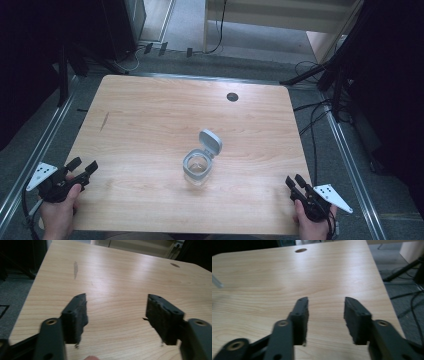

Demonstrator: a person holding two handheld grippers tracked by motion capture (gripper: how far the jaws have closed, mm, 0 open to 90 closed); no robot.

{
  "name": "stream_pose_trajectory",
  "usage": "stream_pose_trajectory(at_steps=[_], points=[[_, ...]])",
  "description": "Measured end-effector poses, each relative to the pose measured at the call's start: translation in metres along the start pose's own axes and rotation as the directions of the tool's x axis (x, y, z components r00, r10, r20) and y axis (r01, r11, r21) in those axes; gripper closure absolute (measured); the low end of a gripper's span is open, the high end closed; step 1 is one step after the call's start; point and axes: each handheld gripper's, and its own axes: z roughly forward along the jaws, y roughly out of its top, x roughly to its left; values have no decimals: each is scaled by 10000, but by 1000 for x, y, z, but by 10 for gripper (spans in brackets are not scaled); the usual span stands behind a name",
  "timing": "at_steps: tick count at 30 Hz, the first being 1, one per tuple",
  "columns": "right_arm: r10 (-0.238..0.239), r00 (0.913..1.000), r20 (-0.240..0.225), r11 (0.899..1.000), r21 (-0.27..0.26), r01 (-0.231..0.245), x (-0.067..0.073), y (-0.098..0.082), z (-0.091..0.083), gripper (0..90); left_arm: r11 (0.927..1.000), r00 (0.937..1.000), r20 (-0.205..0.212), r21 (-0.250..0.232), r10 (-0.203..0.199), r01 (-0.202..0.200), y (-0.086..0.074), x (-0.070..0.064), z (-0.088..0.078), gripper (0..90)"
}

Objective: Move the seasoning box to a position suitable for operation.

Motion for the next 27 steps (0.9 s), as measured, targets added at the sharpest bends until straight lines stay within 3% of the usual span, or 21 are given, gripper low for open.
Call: stream_pose_trajectory(at_steps=[1,2,3,4,5,6,8,11,12,15,18,20,23,25,26,27], points=[[1,9996,-278,10000,-12,-1,2,0,1,655,10000,10000,78,13,-1,1,0,-1,0,409],[50,9985,-537,10000,11,-50,5,1,2,683,9994,9988,394,182,-285,278,1,-6,2,465],[-18,9977,-677,10000,53,22,10,2,3,686,9994,9988,394,182,-285,278,1,-6,2,509],[-18,9977,-677,10000,53,22,10,2,3,686,9991,9980,544,293,-312,296,1,-10,5,509],[-80,9977,-680,10000,50,84,15,4,3,689,9990,9974,679,384,-259,233,1,-17,8,553],[-47,9993,-373,10000,21,48,22,6,3,678,9986,9963,848,519,-115,71,2,-26,13,580],[241,9970,-733,9997,-11,-243,33,9,5,770,9979,9953,969,645,-15,-48,4,-37,17,612],[-145,9933,-1146,9999,47,152,49,13,9,823,9959,9911,1284,776,360,-463,8,-58,26,655],[-175,9928,-1189,9998,85,186,54,14,10,838,9941,9861,1567,835,556,-693,10,-67,30,689],[13,9885,-1510,9997,229,22,70,16,16,877,9879,9778,1906,1097,872,-1095,14,-88,40,705],[-1,9812,-1932,9993,377,75,88,19,21,900,9852,9735,2162,1353,740,-1049,16,-105,50,747],[-61,9726,-2325,9993,351,147,102,22,26,900,9838,9647,2568,1498,579,-989,18,-115,57,813],[3,9662,-2576,9991,416,108,112,23,30,900,9825,9560,2876,1536,579,-1058,23,-132,67,856],[38,9574,-2886,9987,498,111,128,25,36,900,9814,9500,3051,1519,669,-1179,26,-143,73,900],[13,9541,-2995,9986,505,145,133,25,39,900,9783,9423,3245,1537,826,-1387,27,-155,78,900],[13,9541,-2995,9986,505,145,133,25,39,900,9783,9423,3245,1537,826,-1387,27,-155,78,900]])
